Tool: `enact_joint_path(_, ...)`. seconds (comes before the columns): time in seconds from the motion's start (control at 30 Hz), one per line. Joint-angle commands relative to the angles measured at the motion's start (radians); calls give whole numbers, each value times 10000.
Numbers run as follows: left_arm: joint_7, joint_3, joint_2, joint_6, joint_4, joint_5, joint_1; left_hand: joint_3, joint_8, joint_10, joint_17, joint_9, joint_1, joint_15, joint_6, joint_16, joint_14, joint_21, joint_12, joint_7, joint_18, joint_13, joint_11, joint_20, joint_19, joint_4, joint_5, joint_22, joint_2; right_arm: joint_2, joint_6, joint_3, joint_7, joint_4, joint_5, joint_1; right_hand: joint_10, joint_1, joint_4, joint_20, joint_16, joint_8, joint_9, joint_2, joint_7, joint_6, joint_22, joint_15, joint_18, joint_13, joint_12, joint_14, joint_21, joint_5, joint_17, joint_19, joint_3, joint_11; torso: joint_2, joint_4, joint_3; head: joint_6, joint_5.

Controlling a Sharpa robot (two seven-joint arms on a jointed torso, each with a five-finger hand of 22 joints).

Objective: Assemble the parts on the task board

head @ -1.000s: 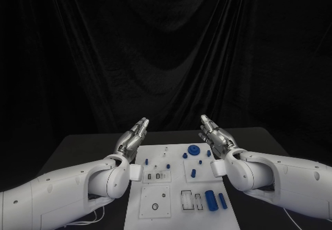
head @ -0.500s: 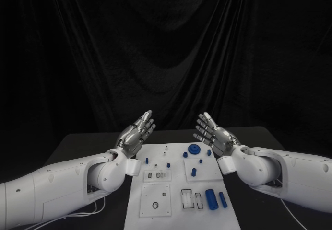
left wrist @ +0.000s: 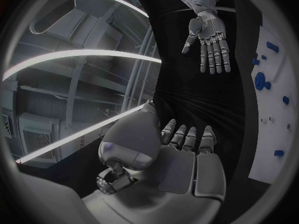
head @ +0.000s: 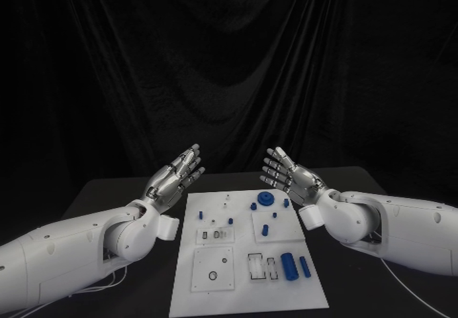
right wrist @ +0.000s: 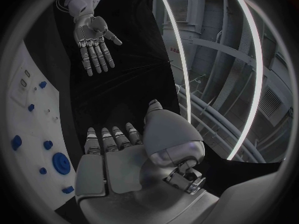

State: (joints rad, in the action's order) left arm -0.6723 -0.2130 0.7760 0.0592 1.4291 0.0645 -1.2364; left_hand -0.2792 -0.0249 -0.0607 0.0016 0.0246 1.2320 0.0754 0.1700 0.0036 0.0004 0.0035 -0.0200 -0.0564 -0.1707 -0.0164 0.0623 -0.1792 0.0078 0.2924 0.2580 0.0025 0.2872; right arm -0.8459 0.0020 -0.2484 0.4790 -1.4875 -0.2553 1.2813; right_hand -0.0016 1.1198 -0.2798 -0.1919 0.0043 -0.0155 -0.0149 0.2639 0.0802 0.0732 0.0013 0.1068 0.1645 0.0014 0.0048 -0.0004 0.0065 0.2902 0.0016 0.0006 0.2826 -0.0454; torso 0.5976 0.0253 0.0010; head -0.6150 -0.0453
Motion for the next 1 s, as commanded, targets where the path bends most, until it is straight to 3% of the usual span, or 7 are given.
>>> enact_joint_path(0.03, -1075, 10, -31, 35, -57, -558, -2, 32, 49, -95, -16, -40, 139, 196, -286, -36, -4, 72, -107, -366, -35, -21, 15, -164, 36, -2, 54, 52, -3, -108, 524, 7, 41, 23, 871, 6, 16, 374, 143, -221, -43, -53, -21, -60, -167, 82, -13, 231, -68, -14, -48, 4, -65, 303, -16, -6, -91, -182, -32, -5, -7, -204, 77)
enact_joint_path(0.17, -1228, 9, 115, 180, -31, -757, -3, 22, 81, -96, -2, -72, 213, 304, -584, -15, 22, 101, -176, -925, 7, -28, -15, -230, 73, -3, 55, 68, -8, -241, 77, 7, 25, 25, 1749, 12, 101, 1307, 788, -842, -25, -101, -65, -171, -497, 317, 150, 636, 147, 93, 245, 14, 163, 1125, -4, 277, -328, -695, -60, -79, -27, -383, 179)
enact_joint_path(0.27, -1355, 9, 250, 324, -15, -1110, -3, 1, 65, -94, -8, -59, 261, 244, -508, -24, 11, 104, -188, -937, -6, -28, -28, -202, 78, -13, 57, 68, -51, -397, -478, 7, -5, -40, 2692, 24, 600, 2076, 1199, -991, 803, -260, -171, -358, -1060, 973, 1300, 944, 53, 344, 1380, 721, 2410, 1551, 326, 4265, -395, -1435, -56, -155, -26, -523, 286)
enact_joint_path(0.37, -1528, 9, 456, 491, -23, -1617, -4, -28, 40, -160, -4, -37, 364, 132, -351, -18, 18, 117, -254, -811, -49, -43, 22, -146, 95, -12, 81, 76, -83, -518, -1081, 8, -121, -71, 3974, 119, 927, 2735, 1672, -998, 1818, -347, -227, -467, -1322, 1397, 1390, 1258, -271, 436, 2150, 1898, 2803, 1734, 584, 5481, -545, -1679, -57, -179, -22, -771, 365)
enact_joint_path(0.53, -1748, 9, 862, 757, 63, -2210, -4, -61, 1, -253, 10, -4, 587, 143, -63, 5, 52, 158, -348, -657, -73, -59, 66, -179, 147, -21, 123, 98, -151, -696, -1720, 8, -724, -119, 6028, 553, 1592, 3517, 2310, -961, 3720, -469, -297, -611, -1621, 2083, 1544, 1256, -143, 526, 3351, 4658, 3389, 1560, 944, 7235, -832, -1865, -15, -44, -45, -1318, 354)
enact_joint_path(0.73, -1768, 9, 1389, 880, 399, -2462, -9, 27, 5, -203, 1, -2, 1092, 156, 29, -11, 32, 152, -367, -585, -80, -49, 58, -217, 139, -23, 763, 89, -141, -836, -2079, 8, -1730, -130, 8463, 1146, 3225, 3813, 2688, -723, 4520, -646, -397, -805, -1961, 3300, 1578, 646, 159, 615, 5136, 7480, 3747, 889, 951, 9011, -976, -1851, 57, -23, -61, -1836, 377)
enact_joint_path(1.0, -1844, 9, 2091, 1090, 1002, -2653, -36, 25, -11, -220, -7, 10, 1185, 110, 126, -24, 15, 143, -392, -545, -84, -55, 90, -192, 126, -8, 832, 84, -141, -763, -2375, 7, -3339, -183, 12874, 1821, 4936, 3960, 2890, 74, 4755, -1106, -681, -1122, -1853, 5943, 1891, -171, 182, 610, 5180, 10192, 4478, 229, 1117, 11116, -1124, -1295, 302, 70, -116, -2514, 400)
